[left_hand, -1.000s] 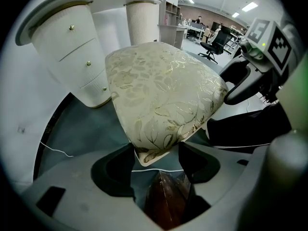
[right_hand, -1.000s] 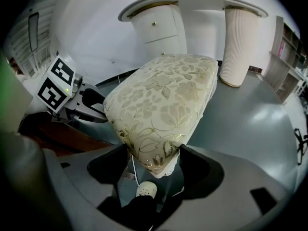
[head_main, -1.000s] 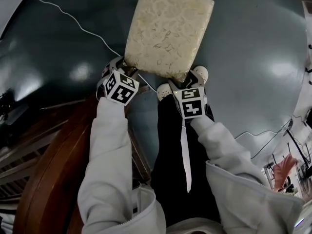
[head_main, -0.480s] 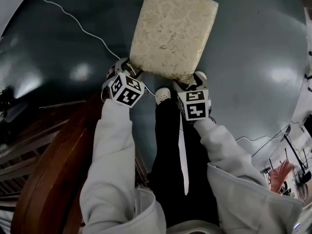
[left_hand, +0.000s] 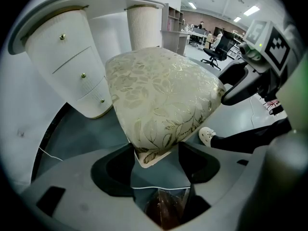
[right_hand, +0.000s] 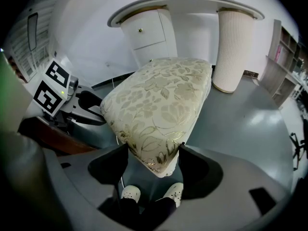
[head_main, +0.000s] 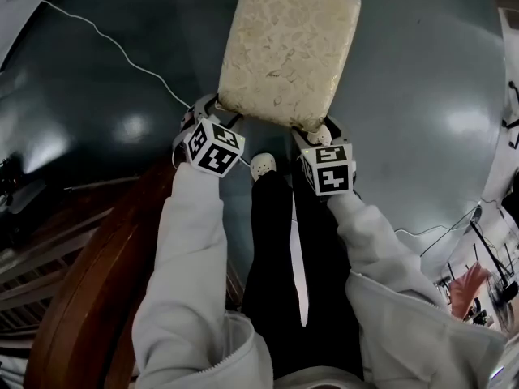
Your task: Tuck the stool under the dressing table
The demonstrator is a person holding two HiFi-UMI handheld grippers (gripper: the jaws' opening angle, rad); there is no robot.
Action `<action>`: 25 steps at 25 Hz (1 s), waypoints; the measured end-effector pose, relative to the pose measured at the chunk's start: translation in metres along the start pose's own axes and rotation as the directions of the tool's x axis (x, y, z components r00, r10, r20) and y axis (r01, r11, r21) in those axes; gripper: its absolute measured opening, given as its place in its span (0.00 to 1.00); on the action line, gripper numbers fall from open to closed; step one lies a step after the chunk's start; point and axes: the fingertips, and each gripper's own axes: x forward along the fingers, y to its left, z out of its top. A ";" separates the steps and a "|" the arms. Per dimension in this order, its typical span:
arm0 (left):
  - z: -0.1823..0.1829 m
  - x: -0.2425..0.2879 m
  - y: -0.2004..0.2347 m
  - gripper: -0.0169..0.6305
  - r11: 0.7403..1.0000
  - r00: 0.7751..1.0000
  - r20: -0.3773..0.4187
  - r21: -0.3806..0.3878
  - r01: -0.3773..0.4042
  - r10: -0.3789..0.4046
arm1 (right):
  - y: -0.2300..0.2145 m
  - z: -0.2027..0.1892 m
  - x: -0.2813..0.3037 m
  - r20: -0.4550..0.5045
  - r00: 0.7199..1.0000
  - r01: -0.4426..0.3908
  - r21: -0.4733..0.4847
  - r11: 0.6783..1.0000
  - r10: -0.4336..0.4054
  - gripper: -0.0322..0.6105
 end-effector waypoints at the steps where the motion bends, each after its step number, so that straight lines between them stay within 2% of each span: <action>1: 0.000 0.000 0.000 0.47 1.000 1.000 -0.004 -0.001 -0.001 0.001 | 0.000 0.000 0.000 -0.001 1.000 -0.003 -0.002 1.000 0.003 0.64; 7: 0.000 0.001 -0.002 0.47 1.000 0.999 -0.040 0.001 -0.004 0.004 | 0.000 -0.002 0.000 -0.002 1.000 -0.015 -0.006 1.000 0.015 0.63; 13: 0.000 0.001 -0.004 0.47 1.000 0.999 -0.039 -0.009 -0.002 0.001 | -0.003 -0.003 0.001 -0.011 1.000 -0.010 -0.016 1.000 0.010 0.63; 19: -0.001 0.000 0.008 0.47 0.997 0.998 -0.028 0.051 0.055 -0.054 | 0.013 0.001 -0.004 -0.023 0.999 0.050 0.050 0.997 -0.049 0.62; 25: 0.000 -0.006 0.013 0.46 0.995 1.000 0.004 0.095 0.026 -0.027 | 0.020 -0.001 -0.004 0.036 0.996 0.073 0.065 0.995 -0.075 0.61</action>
